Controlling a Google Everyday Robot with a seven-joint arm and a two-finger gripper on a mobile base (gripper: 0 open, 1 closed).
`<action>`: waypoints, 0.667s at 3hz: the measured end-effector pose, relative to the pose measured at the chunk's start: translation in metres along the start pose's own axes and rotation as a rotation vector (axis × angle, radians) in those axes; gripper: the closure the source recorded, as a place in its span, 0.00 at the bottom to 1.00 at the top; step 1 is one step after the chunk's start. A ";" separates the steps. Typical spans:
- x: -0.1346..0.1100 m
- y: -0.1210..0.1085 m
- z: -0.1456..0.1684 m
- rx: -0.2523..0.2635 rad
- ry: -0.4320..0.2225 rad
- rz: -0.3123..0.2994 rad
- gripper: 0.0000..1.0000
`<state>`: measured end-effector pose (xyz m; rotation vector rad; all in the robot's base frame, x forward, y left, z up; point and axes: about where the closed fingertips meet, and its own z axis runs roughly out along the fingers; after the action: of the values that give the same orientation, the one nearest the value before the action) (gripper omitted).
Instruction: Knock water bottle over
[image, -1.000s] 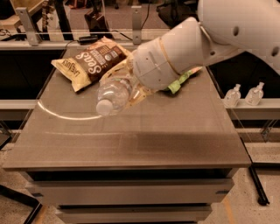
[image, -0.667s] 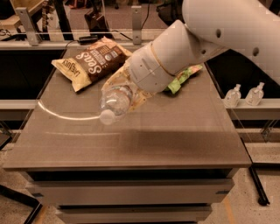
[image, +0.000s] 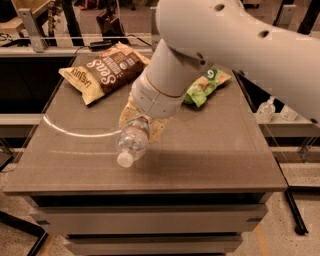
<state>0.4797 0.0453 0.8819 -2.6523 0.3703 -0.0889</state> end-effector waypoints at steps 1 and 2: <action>0.000 0.009 0.011 -0.106 0.038 -0.016 1.00; 0.002 0.015 0.016 -0.170 0.060 -0.019 1.00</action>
Offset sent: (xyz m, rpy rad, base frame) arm 0.0024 -0.0097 -0.0294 -0.2541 -0.0131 -0.0204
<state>0.4797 0.0395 0.8608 -2.8268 0.3881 -0.1492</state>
